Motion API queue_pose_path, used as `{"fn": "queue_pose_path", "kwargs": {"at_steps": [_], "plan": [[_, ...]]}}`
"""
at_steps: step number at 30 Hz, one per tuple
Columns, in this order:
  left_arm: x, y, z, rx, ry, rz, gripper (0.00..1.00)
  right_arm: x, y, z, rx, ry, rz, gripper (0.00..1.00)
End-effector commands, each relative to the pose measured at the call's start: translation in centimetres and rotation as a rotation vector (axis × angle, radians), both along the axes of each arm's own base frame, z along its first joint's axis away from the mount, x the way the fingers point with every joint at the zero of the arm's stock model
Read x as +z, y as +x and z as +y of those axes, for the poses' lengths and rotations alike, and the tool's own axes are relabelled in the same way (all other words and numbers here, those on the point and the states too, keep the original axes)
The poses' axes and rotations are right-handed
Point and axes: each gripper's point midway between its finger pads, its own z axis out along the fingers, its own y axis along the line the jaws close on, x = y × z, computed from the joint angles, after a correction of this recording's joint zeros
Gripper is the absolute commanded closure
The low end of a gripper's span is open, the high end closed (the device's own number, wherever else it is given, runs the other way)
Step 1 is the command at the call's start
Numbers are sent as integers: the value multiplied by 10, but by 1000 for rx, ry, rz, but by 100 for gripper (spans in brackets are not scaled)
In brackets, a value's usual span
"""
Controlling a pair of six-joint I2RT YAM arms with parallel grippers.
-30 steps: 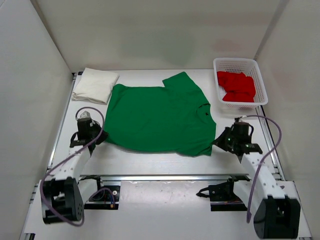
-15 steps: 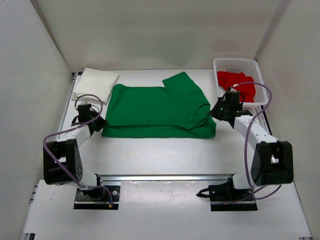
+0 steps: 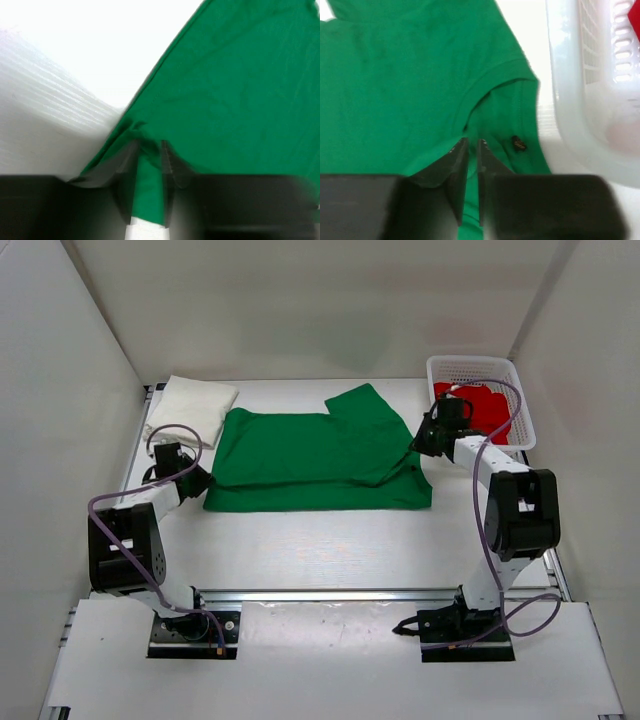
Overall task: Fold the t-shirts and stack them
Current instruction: Fold the flattened tshirt in 1/3 of the way
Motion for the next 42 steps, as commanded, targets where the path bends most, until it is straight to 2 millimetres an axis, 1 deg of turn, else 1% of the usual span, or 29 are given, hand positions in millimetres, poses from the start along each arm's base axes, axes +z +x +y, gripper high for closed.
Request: {"fn": "queue_pose_path", "kwargs": {"at_steps": [1,2,3,4,5,6,7,8,9,10,11,12,14,15,16,17,18,20,23,26,28,30,32,34,36,37,39,40,42], "plan": [[22,10,8,27,-5,-76,60,14,15,-1,8,-8,-54,88],[29,9,15,49,4,-110,54,17,14,-1,5,-7,-61,75],[33,7,17,65,0,-123,52,28,13,2,5,-6,-89,69],[44,4,21,81,14,-153,50,36,9,3,9,-10,-110,67],[56,4,25,93,36,-186,48,31,3,0,-4,-21,-107,66],[66,0,32,106,63,-204,46,41,-5,-1,-20,-12,-133,65],[66,-3,31,97,72,-199,45,53,-12,-3,-25,-10,-170,71],[72,-6,31,94,61,-218,46,41,-24,-2,-31,6,-161,77],[70,-11,23,67,43,-212,48,39,-37,-5,-53,25,-178,92],[58,-20,18,55,23,-192,49,46,-48,-5,-59,41,-202,100],[48,-29,8,30,-11,-176,53,34,-65,-6,-80,60,-192,100],[48,-31,0,8,-32,-190,55,15,-79,-9,-98,63,-171,100],[21,-52,-10,0,-65,-135,57,3,-99,-18,-121,61,-154,100],[23,-50,-11,-3,-78,-161,58,-11,-109,-25,-155,66,-130,97],[14,-56,-14,-1,-101,-148,55,-20,-118,-30,-160,63,-117,90],[10,-59,-13,9,-109,-141,54,-19,-122,-29,-152,82,-124,83],[5,-60,-14,11,-130,-127,53,-26,-126,-30,-149,87,-113,79],[-1,-62,-16,3,-137,-111,50,-35,-132,-33,-155,76,-93,67],[-7,-63,-20,-2,-152,-98,48,-46,-136,-33,-153,74,-53,59],[-14,-65,-19,18,-156,-85,47,-55,-135,-32,-146,80,-37,59],[-19,-65,-17,26,-160,-80,41,-57,-128,-37,-157,91,-39,59],[-23,-65,-20,23,-179,-74,40,-61,-124,-37,-152,115,-41,60],[-28,-66,-19,27,-174,-59,48,-59,-115,-37,-157,116,-40,64],[-28,-65,-16,40,-157,-61,54,-68,-117,-38,-165,114,-10,69],[-31,-64,-15,41,-161,-56,64,-72,-116,-39,-174,126,1,84],[-31,-63,-17,41,-165,-55,67,-76,-119,-37,-171,130,17,89],[-32,-62,-16,46,-152,-43,79,-78,-125,-38,-187,137,23,96],[-31,-62,-17,29,-129,-40,81,-71,-123,-40,-194,127,3,100],[-28,-61,-18,19,-94,-39,92,-75,-135,-43,-219,115,26,100]]}}
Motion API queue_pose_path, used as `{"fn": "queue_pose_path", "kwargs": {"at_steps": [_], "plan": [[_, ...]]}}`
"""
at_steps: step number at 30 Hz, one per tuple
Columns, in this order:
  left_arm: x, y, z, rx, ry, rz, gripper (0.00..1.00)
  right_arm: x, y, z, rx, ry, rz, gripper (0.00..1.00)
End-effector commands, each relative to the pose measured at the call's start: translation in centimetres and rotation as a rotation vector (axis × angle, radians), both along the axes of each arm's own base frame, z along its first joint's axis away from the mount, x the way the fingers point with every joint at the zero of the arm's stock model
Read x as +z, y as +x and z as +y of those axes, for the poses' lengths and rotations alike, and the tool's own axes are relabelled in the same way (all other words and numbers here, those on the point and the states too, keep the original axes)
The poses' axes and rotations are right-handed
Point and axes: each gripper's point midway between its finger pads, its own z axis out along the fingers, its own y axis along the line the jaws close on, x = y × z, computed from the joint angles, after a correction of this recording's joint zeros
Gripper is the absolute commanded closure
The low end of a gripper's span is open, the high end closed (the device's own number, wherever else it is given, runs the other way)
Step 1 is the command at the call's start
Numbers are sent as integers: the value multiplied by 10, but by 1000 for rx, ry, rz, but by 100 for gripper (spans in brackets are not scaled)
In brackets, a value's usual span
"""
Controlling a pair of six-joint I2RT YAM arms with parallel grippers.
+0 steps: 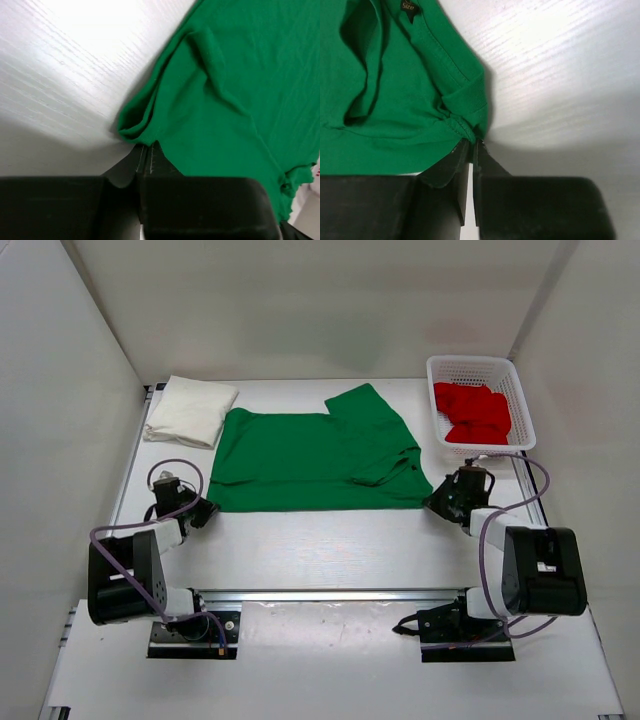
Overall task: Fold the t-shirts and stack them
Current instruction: Fold the flattened tshirt in 1/3 of the way
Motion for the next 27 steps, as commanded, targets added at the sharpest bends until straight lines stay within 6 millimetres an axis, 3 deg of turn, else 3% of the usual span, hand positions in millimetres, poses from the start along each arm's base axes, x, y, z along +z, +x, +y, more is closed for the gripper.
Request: {"fn": "queue_pose_path", "kwargs": {"at_steps": [1,4,5,9,14,18,20,21,23,24,25,26,27], "plan": [[6,2,3,-9,81,4,95,4,-13,-9,-59,-9,-9,100],[4,-5,2,-20,108,15,100,10,-29,-3,-55,49,-37,99],[2,-8,3,-13,99,16,100,1,-42,-2,-63,85,-14,100],[0,-18,0,-26,68,30,100,3,-73,-13,-103,130,-36,100],[-5,-47,-5,-59,77,73,100,31,-89,-19,-155,106,-94,100],[-5,-79,-7,-100,94,95,100,37,-95,-6,-122,137,-61,100],[-7,-94,-10,-125,118,114,98,36,-99,-10,-136,116,-28,100],[-2,-97,-12,-127,108,93,94,33,-105,-14,-149,83,8,100],[7,-94,-17,-136,108,37,67,37,-106,-15,-143,48,7,100],[10,-94,-23,-144,88,29,58,39,-106,-13,-136,50,11,93],[17,-90,-27,-161,69,3,30,39,-106,-17,-146,32,13,86],[20,-88,-28,-164,47,-1,11,48,-99,-21,-137,9,-21,70],[26,-85,-23,-160,55,-8,2,51,-98,-22,-138,1,-28,57]]}}
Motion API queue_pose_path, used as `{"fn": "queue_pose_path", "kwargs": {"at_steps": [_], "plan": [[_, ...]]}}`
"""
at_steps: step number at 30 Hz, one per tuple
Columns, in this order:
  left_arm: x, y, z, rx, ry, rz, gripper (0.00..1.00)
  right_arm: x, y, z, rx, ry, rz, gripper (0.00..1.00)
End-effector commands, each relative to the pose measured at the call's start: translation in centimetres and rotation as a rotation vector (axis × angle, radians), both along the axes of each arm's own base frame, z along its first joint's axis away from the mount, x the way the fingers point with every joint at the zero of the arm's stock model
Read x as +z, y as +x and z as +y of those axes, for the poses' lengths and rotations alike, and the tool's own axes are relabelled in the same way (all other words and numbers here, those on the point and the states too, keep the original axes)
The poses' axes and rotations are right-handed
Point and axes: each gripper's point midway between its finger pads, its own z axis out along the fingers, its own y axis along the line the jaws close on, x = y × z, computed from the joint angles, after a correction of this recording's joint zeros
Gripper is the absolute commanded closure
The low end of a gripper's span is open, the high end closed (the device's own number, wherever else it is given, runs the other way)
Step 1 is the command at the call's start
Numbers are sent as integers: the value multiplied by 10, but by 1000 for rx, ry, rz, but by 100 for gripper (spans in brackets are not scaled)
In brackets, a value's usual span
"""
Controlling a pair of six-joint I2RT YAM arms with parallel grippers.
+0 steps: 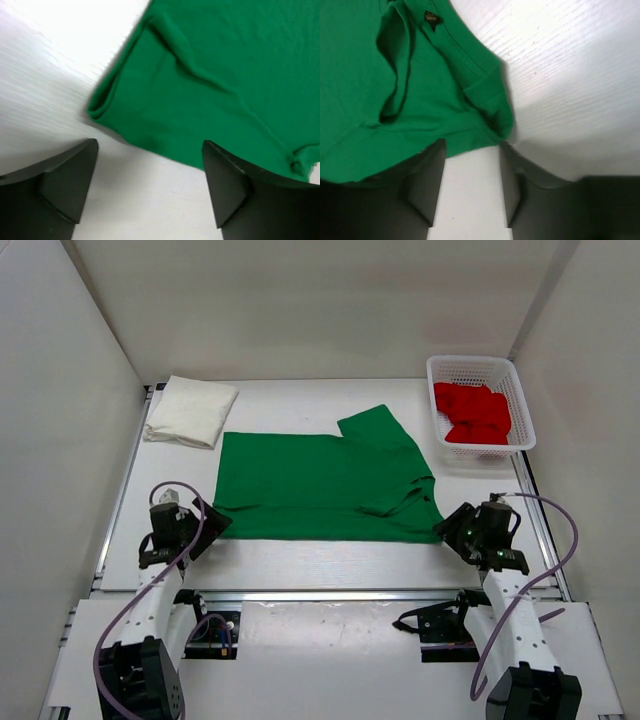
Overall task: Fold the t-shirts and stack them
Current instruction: Fold the flattened tshirt in 1/3 of the way
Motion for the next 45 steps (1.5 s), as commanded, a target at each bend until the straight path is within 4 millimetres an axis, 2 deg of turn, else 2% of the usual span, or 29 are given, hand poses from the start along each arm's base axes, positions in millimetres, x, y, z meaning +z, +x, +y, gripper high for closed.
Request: {"fn": "queue_pose_path", "kwargs": {"at_steps": [1,2,4,5,6,7,8,9,10,11,12,13,14,16,18,22,24,26,28,29,31,33,35,37,39,40,44,45], "plan": [[20,7,2,-26,-8,-31,1,31,16,-11,14,-84,-71,53],[25,8,6,-23,20,-34,2,42,20,-11,26,-97,-97,52],[51,23,4,-64,90,-93,14,57,28,-2,93,-99,-152,49],[59,29,-6,-104,97,-123,33,69,34,7,135,-89,-195,51],[65,36,-9,-106,116,-148,49,68,36,16,179,-82,-196,65],[67,39,-17,-130,114,-157,54,72,42,24,211,-74,-223,80],[64,40,-32,-182,129,-148,61,71,44,39,263,-66,-229,91],[58,44,-34,-174,136,-133,68,71,44,60,332,-61,-234,95],[57,46,-36,-174,134,-135,70,59,46,62,334,-101,-192,100],[45,47,-36,-168,112,-104,73,57,48,76,394,-141,-182,100],[42,52,-36,-162,78,-101,76,67,51,94,458,-157,-218,100],[35,55,-33,-141,47,-85,79,63,54,104,499,-174,-205,100],[30,55,-31,-128,27,-73,81,56,55,109,520,-178,-181,100],[22,58,-34,-131,-1,-44,88,59,63,120,576,-176,-193,100],[25,66,-33,-133,17,-48,89,46,69,122,586,-167,-152,100],[12,71,-32,-127,7,0,90,36,82,116,560,-146,-140,99],[3,76,-22,-82,-30,24,91,26,84,119,570,-137,-112,100],[-2,78,-20,-70,-67,45,91,23,91,119,556,-134,-103,100],[0,86,-20,-57,-75,46,90,11,87,125,583,-111,-73,100],[1,89,-19,-51,-72,46,89,15,89,130,601,-106,-91,100],[8,99,-15,-36,-62,25,89,7,85,136,618,-111,-67,100],[5,107,-12,-21,-66,25,87,2,79,136,622,-118,-57,100],[1,114,1,21,-72,43,88,3,75,141,634,-107,-66,100],[-4,117,2,28,-127,58,88,-5,71,141,637,-101,-56,100],[2,118,-7,12,-174,44,86,-12,68,142,649,-96,-27,100],[8,118,-11,-2,-180,23,83,-8,74,142,643,-90,-39,100],[35,118,-16,8,-157,-88,75,-12,81,139,643,-94,-26,100],[38,117,-17,2,-153,-99,74,-7,87,142,647,-93,-58,100]]}}
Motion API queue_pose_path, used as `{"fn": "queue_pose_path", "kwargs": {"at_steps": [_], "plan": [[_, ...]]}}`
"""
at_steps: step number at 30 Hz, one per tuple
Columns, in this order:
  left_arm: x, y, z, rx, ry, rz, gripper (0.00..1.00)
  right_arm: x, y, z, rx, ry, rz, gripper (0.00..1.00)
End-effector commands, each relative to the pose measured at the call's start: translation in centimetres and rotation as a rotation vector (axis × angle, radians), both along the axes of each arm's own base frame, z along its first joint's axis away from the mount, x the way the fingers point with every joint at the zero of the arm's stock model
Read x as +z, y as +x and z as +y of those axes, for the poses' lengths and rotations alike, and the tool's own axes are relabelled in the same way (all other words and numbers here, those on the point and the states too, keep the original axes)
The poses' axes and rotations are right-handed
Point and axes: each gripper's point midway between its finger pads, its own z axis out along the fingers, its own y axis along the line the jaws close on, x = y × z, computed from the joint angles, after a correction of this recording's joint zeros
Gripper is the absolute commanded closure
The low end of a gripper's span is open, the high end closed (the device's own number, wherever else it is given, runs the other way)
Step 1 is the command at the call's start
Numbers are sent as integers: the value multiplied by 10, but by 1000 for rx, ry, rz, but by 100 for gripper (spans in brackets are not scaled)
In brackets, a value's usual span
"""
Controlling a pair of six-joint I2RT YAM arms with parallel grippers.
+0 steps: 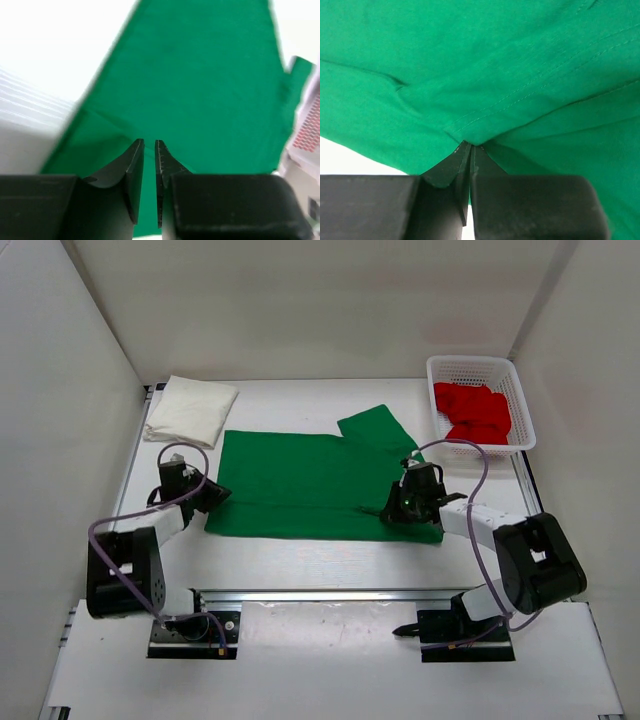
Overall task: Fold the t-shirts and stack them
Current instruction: Fold the flattened tshirt in 1/3 of the way
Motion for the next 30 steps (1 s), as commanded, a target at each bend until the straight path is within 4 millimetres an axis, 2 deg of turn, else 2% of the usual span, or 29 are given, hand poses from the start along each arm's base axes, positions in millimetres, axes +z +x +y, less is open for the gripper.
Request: {"fn": "queue_pose_path", "kwargs": {"at_steps": [1,3,4,5,6,8,9,11,12,13,15,16,17,18,21,22,24,25,27,29,30], "plan": [[39,8,-9,-16,-7,-150,74,16,27,5,0,34,-83,100],[41,4,-18,-47,13,-166,73,16,31,7,6,35,-86,100],[40,-2,-31,-87,18,-171,73,18,33,11,10,39,-89,100],[42,-3,-34,-94,14,-182,73,21,39,13,10,44,-96,100],[39,-8,-45,-117,10,-178,73,16,41,17,15,46,-81,100],[40,-16,-61,-142,6,-202,74,28,57,27,28,59,-120,100],[38,-19,-63,-152,11,-205,74,26,65,29,19,58,-117,99],[39,-25,-72,-169,27,-217,74,45,92,39,26,75,-164,100],[36,-30,-76,-187,38,-216,74,42,95,43,34,91,-143,100],[35,-34,-79,-199,47,-218,73,58,107,50,43,113,-185,100],[34,-39,-79,-206,52,-218,73,65,116,58,51,118,-179,100],[34,-42,-81,-219,64,-225,73,76,116,64,76,117,-205,100],[35,-43,-81,-220,69,-230,73,78,113,63,74,91,-220,100],[33,-45,-81,-225,81,-229,73,89,110,62,69,85,-252,100],[36,-45,-85,-243,130,-243,72,82,78,51,65,44,-278,100],[39,-46,-92,-271,142,-258,72,84,73,50,70,54,-282,100],[38,-46,-107,-320,165,-257,72,64,53,46,79,64,-217,100],[43,-41,-112,-335,163,-271,73,61,45,46,89,78,-200,100],[35,-44,-134,-419,177,-233,74,47,25,47,117,60,-167,100],[37,-42,-150,-487,200,-233,78,39,10,52,155,41,-159,100],[32,-48,-159,-521,229,-226,80,34,2,55,178,31,-148,100]]}}
